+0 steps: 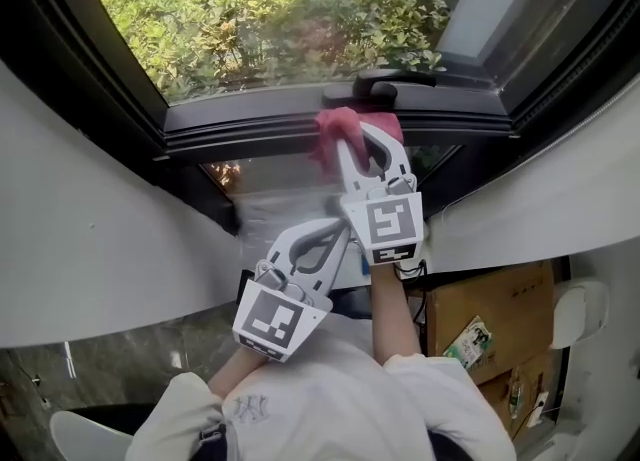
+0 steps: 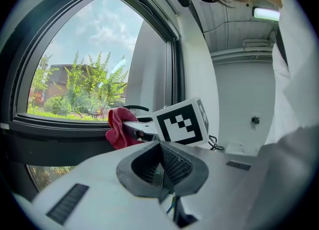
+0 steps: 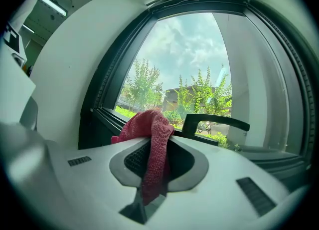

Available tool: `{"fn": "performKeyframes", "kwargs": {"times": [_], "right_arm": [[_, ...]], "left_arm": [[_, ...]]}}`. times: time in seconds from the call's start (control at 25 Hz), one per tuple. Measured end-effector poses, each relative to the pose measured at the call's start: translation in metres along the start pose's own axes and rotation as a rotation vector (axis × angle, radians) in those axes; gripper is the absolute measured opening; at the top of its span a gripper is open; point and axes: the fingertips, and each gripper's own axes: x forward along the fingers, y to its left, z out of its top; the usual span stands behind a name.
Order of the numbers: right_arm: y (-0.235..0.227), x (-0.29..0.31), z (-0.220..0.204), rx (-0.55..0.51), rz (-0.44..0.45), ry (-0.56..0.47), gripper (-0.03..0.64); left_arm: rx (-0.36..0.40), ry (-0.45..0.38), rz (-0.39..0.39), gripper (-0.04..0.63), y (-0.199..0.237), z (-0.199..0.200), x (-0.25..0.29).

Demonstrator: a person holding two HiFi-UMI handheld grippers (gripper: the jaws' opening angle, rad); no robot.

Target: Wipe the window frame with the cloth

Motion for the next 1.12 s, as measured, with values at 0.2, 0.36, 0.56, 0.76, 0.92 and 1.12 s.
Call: {"fn": "performKeyframes", "kwargs": {"times": [0.2, 0.36, 0.56, 0.76, 0.92, 1.12], "right_arm": [[-0.006, -0.003, -0.002, 0.004, -0.004, 0.000, 0.067], [-0.013, -0.006, -0.004, 0.005, -0.015, 0.001, 0.067], [-0.022, -0.010, -0.007, 0.004, -0.031, 0.006, 0.067], [-0.029, -0.012, -0.009, 0.001, -0.044, 0.011, 0.067], [-0.029, -0.013, -0.009, -0.020, -0.052, 0.020, 0.067], [-0.025, -0.012, -0.007, -0.067, -0.109, 0.020, 0.067]], "left_arm": [[0.000, 0.002, -0.014, 0.008, -0.004, 0.001, 0.005], [0.001, -0.001, -0.029, 0.008, -0.007, 0.001, 0.011], [-0.004, 0.009, -0.041, 0.008, -0.012, 0.000, 0.017], [-0.007, 0.011, -0.048, 0.008, -0.015, 0.000, 0.021], [-0.003, 0.001, -0.054, 0.008, -0.015, 0.001, 0.022], [0.014, 0.000, -0.059, 0.009, -0.009, -0.005, 0.013]]}}
